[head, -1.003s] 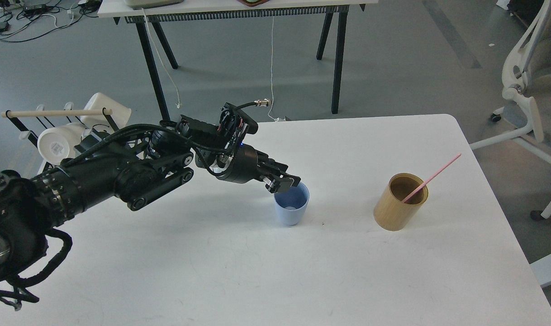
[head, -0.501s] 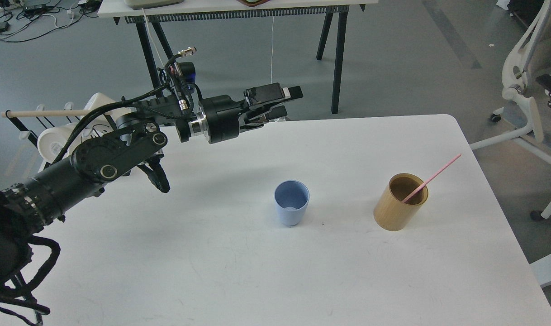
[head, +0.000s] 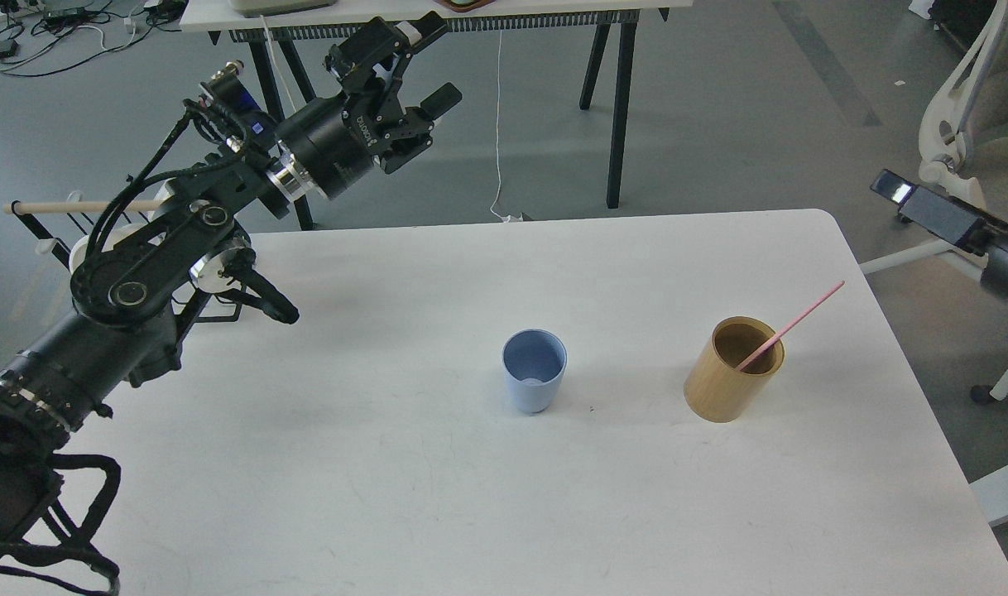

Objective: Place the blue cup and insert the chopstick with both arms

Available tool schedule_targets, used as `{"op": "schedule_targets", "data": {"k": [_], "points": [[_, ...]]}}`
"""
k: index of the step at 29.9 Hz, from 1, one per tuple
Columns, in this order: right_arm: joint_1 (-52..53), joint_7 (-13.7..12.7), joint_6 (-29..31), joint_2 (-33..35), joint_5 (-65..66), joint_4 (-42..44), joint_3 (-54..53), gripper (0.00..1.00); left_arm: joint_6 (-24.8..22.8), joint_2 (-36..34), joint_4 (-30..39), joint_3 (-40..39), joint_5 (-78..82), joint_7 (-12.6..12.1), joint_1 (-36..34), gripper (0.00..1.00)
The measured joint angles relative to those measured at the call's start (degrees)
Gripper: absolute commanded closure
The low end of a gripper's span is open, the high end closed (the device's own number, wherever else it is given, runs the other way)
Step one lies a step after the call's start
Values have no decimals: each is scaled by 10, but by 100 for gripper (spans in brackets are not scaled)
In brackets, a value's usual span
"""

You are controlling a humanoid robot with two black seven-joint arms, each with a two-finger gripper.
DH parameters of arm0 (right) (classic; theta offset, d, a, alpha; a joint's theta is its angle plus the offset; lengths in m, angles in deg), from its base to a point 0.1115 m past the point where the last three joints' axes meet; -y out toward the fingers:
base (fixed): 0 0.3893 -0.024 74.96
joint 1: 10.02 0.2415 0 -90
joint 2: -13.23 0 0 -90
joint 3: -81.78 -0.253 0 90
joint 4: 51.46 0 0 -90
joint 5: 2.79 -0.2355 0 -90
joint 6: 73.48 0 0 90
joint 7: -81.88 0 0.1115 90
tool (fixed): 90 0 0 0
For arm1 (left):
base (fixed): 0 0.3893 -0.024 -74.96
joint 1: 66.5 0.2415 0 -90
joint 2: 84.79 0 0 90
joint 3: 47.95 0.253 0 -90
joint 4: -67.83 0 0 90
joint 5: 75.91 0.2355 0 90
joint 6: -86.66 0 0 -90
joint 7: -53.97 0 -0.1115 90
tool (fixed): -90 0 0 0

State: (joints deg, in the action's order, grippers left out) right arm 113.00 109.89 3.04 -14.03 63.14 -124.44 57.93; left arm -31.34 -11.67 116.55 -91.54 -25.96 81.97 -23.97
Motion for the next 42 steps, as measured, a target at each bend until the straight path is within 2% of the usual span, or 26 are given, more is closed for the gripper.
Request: {"op": "schedule_targets", "data": {"k": [4, 8, 15, 23, 27, 42], "points": [[-12, 0, -75, -5, -1, 0, 49, 18, 0, -7, -1, -7, -24, 0, 20, 1], [-28, 0, -105, -35, 0, 4, 65, 21, 0, -12, -4, -8, -47, 0, 25, 1], [-55, 0, -114, -83, 6, 13, 69, 30, 0, -18, -5, -8, -50, 0, 35, 1], [-69, 0, -127, -104, 14, 22, 84, 57, 0, -21, -5, -8, -50, 0, 45, 1], [-69, 0, -139, -105, 20, 22, 95, 63, 0, -20, -5, -7, -50, 0, 47, 1], [-66, 0, -140, -121, 20, 22, 98, 72, 0, -17, -6, -7, -50, 0, 53, 1]]}}
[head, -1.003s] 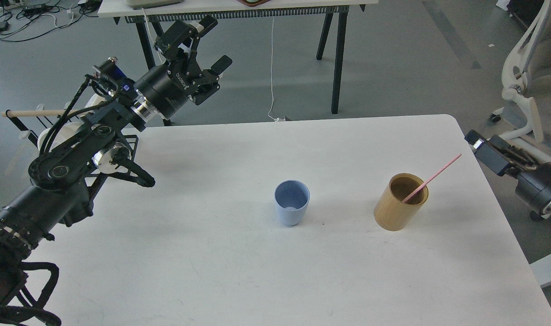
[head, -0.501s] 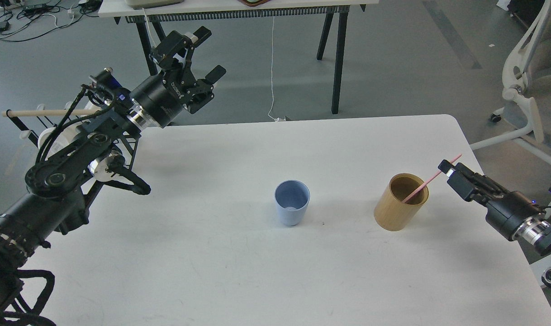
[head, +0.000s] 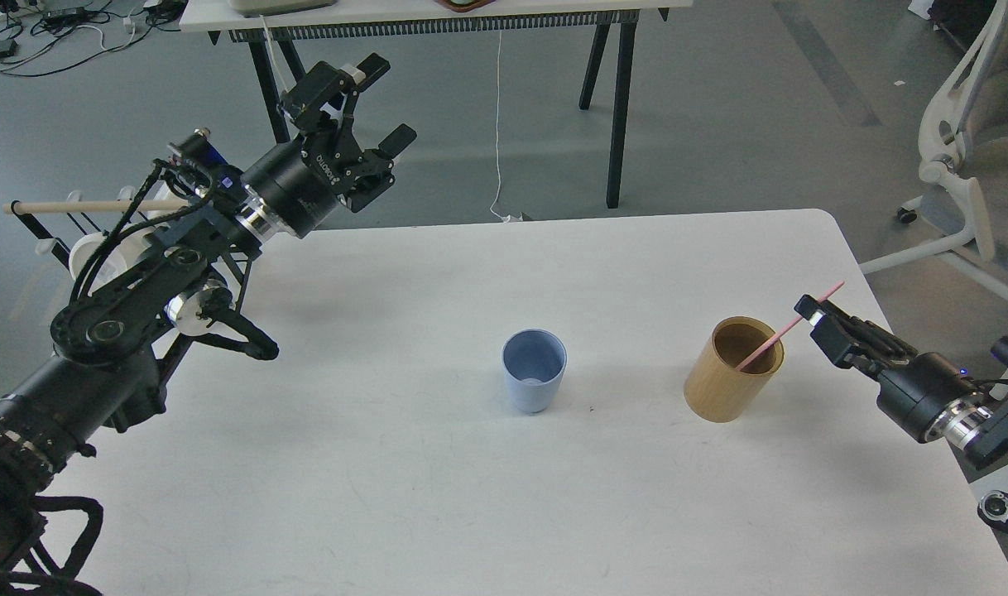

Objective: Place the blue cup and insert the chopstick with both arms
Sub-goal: 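Reach the right gripper to the pink straw in the tan cup, then grasp the pink straw and pull it up out of the tan cup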

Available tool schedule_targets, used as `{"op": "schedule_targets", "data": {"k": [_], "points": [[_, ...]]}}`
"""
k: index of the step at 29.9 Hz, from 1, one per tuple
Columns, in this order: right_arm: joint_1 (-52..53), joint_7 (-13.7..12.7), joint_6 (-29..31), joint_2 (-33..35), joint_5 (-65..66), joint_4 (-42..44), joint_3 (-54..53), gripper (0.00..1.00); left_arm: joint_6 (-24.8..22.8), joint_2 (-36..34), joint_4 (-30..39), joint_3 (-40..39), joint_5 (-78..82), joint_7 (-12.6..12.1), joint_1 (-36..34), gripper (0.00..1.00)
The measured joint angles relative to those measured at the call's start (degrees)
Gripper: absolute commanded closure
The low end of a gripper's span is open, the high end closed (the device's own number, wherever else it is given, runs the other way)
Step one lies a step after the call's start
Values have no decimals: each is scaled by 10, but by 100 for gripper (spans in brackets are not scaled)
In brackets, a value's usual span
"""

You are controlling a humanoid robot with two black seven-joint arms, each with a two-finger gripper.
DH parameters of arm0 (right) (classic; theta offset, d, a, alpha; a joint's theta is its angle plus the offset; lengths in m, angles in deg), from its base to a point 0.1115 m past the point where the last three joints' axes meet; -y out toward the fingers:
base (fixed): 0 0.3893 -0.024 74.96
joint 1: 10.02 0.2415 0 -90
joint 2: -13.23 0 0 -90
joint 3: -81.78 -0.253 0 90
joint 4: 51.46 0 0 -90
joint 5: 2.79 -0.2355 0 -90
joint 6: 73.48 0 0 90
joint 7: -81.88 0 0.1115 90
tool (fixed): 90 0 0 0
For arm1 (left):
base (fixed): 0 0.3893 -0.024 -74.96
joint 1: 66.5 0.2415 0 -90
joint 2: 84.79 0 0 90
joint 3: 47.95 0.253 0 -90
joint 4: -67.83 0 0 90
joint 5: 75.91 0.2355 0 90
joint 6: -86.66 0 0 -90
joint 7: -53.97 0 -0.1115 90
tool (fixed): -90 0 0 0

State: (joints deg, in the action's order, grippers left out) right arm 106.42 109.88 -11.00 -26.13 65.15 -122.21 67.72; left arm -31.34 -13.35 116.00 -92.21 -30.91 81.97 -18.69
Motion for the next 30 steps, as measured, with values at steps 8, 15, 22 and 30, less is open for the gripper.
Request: {"op": "schedule_targets", "data": {"k": [8, 15, 22, 30], "points": [[1, 0, 0, -1, 1, -1, 0, 81, 0, 0, -1, 0, 0, 0, 3, 1], [0, 0, 0, -1, 4, -2, 0, 90, 0, 2, -2, 0, 0, 0, 4, 1], [0, 0, 0, -1, 8, -4, 0, 95, 0, 3, -1, 0, 0, 0, 4, 1], [7, 0, 4, 1, 21, -13, 0, 96, 0, 5, -1, -1, -1, 0, 4, 1]]}}
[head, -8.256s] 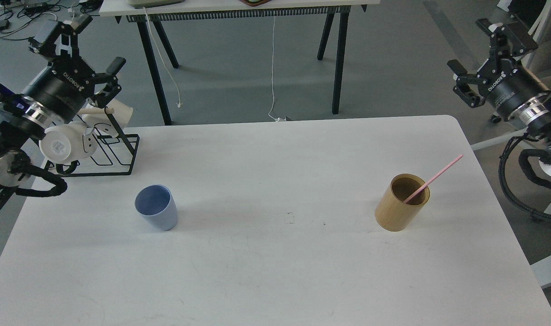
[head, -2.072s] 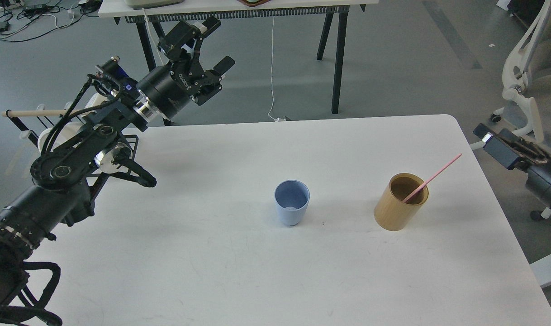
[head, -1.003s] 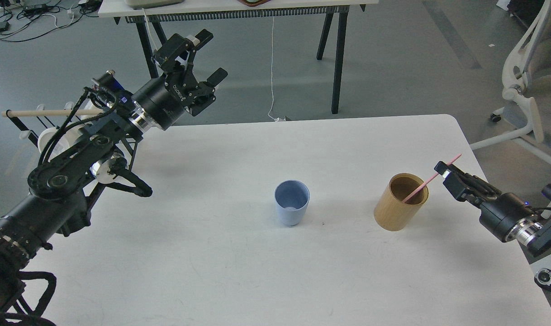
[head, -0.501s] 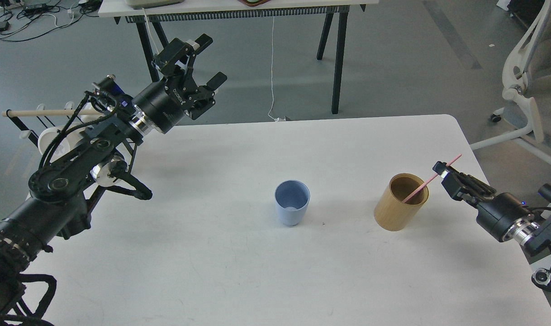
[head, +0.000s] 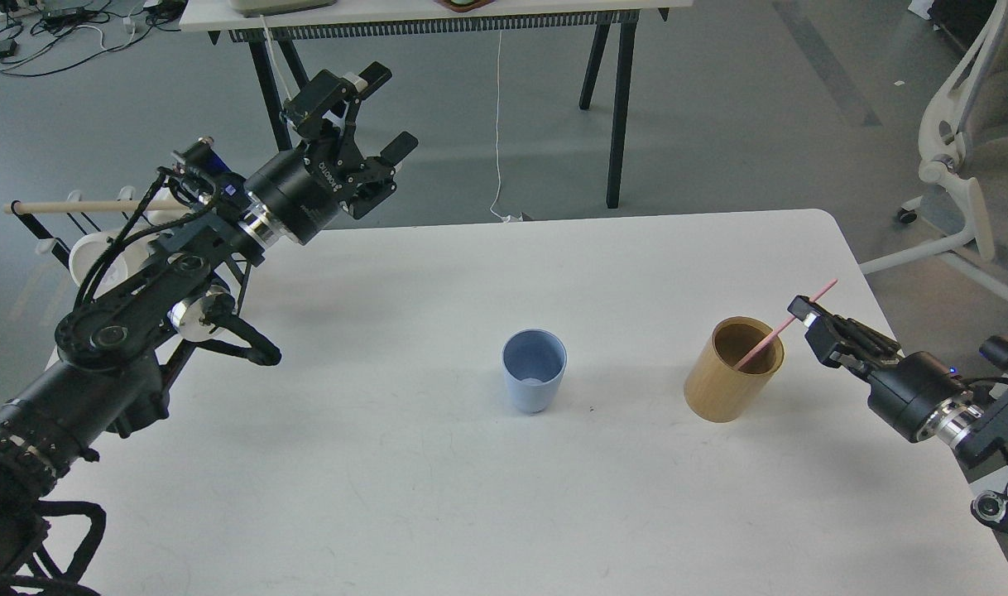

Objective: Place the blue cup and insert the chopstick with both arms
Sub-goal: 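Grasp the pink straw and pull it up out of the tan cup, then move the straw over the blue cup and lower it inside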

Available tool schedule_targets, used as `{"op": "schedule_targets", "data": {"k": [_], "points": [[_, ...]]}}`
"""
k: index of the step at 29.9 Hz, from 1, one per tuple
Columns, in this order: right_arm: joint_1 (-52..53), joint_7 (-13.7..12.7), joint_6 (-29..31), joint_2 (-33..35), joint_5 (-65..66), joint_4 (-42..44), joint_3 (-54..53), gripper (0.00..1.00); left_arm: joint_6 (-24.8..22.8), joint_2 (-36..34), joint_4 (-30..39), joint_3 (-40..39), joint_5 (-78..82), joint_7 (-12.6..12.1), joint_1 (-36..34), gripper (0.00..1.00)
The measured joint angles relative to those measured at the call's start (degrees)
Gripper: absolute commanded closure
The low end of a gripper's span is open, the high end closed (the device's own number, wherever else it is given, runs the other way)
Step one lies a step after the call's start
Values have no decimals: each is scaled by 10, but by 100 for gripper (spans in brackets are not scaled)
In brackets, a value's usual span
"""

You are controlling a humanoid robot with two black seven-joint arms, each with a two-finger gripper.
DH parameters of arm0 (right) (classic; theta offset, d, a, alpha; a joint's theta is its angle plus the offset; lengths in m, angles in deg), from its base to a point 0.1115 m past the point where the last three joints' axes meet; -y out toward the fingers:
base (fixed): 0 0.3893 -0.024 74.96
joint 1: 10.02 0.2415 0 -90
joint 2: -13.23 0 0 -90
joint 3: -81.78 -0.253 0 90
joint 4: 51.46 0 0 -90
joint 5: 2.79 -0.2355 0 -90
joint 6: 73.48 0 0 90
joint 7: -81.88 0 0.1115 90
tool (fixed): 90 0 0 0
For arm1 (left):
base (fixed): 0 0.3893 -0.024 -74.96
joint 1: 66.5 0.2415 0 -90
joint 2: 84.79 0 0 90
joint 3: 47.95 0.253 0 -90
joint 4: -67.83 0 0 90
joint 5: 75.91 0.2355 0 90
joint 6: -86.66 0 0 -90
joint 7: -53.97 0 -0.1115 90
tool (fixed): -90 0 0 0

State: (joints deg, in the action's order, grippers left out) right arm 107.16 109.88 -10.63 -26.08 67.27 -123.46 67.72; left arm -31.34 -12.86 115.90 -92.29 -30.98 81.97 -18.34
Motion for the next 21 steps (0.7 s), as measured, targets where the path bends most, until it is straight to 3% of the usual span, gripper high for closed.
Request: {"op": "schedule_targets", "data": {"k": [8, 21], "points": [[27, 0, 5, 46, -1, -47, 6, 96, 0, 2, 0, 0, 0, 0, 1, 1], [115, 0, 52, 208, -5, -168, 1, 99, 0, 2, -4, 2, 0, 0, 4, 1]]}}
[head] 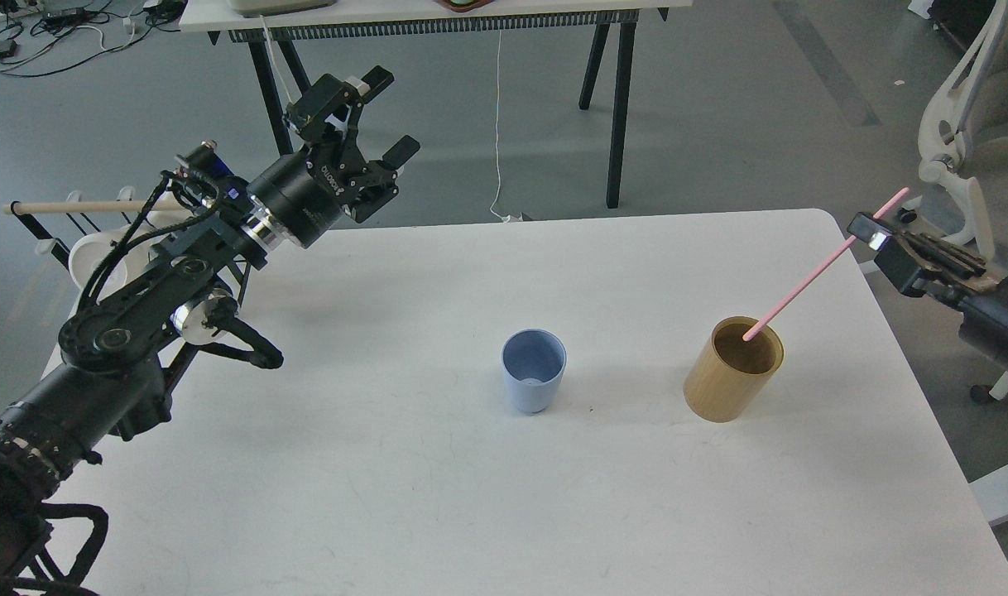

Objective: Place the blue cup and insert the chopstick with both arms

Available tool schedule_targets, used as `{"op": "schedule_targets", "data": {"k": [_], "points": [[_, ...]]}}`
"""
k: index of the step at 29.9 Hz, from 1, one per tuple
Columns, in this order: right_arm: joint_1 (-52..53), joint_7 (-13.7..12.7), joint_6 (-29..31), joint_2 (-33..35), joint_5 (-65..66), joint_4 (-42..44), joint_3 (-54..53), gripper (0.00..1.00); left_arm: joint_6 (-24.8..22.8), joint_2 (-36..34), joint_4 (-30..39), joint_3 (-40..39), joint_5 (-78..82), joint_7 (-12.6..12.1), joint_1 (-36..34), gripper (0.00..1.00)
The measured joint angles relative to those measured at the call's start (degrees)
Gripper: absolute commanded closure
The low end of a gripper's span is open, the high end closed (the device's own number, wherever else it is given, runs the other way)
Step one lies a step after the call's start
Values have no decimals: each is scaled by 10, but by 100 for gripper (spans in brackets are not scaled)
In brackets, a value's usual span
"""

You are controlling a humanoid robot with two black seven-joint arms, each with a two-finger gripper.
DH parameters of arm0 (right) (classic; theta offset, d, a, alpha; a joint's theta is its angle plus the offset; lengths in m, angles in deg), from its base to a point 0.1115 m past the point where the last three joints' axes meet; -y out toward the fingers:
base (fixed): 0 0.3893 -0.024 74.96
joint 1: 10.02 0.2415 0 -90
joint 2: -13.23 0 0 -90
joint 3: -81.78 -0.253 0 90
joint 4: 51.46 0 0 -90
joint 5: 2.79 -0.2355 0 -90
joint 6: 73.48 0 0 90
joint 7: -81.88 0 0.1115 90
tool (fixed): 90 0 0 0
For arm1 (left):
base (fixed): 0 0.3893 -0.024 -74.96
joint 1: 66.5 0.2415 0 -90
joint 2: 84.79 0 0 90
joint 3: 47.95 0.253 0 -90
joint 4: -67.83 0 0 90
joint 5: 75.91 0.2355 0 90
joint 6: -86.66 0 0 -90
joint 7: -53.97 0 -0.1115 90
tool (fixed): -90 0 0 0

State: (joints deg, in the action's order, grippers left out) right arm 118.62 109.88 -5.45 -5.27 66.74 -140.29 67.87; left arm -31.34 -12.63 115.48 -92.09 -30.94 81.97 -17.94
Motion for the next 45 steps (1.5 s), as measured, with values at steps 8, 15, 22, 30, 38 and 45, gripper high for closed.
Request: {"op": "schedule_targets", "data": {"k": [8, 15, 22, 30, 38, 45], "points": [[114, 0, 66, 14, 1, -30, -3, 99, 0, -5, -32, 2, 0, 0, 11, 1], [183, 0, 131, -179, 68, 43, 7, 100, 0, -6, -57, 2, 0, 0, 19, 1], [230, 0, 152, -340, 134, 174, 77, 100, 0, -4, -66, 2, 0, 0, 21, 1], [251, 0, 149, -429, 141, 232, 117, 100, 0, -4, -66, 0, -1, 0, 29, 1], [247, 0, 148, -470, 141, 243, 144, 74, 0, -4, -66, -1, -1, 0, 33, 1], [247, 0, 146, -467, 133, 240, 145, 30, 0, -4, -66, -1, -1, 0, 33, 1]]}}
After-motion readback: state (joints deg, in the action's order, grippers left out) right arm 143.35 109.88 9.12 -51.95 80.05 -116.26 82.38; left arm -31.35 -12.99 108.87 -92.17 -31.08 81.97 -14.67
